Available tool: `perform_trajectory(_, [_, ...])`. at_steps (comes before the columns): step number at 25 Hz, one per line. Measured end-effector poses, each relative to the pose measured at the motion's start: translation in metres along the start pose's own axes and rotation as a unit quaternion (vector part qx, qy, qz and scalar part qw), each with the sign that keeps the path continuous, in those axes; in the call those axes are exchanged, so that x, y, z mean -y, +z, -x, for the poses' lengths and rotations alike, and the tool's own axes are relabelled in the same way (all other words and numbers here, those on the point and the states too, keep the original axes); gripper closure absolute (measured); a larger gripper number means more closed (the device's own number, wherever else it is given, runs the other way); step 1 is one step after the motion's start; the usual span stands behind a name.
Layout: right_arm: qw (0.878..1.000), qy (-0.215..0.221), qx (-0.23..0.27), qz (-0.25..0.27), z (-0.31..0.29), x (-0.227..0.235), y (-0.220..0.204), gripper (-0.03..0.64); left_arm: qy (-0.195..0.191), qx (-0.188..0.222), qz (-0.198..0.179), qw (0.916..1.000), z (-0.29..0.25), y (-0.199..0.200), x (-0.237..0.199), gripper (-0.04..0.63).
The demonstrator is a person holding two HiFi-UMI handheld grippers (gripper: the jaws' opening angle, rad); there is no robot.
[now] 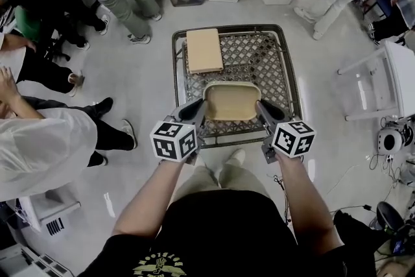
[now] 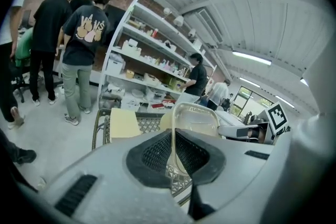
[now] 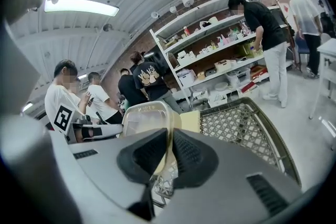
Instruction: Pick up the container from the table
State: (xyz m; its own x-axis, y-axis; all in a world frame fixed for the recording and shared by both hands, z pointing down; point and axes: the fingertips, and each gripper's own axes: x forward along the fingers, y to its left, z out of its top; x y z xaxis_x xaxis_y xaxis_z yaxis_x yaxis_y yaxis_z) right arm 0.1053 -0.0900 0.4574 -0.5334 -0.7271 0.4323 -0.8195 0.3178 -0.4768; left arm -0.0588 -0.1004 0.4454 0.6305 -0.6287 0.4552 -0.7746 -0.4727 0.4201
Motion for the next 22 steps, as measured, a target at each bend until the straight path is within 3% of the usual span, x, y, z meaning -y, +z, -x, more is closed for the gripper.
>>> perform_trajectory(16, [0.995, 0.020, 0.071, 0.061, 0.042, -0.046, 0.062, 0.581, -0.011, 0.058, -0.050, 0.9970, 0.038, 0.060, 0.033, 0.571])
perform_trajectory(22, [0.991, 0.032, 0.103, 0.073, 0.059, -0.061, 0.082, 0.581, -0.021, 0.084, -0.046, 0.9951, 0.051, 0.079, 0.046, 0.571])
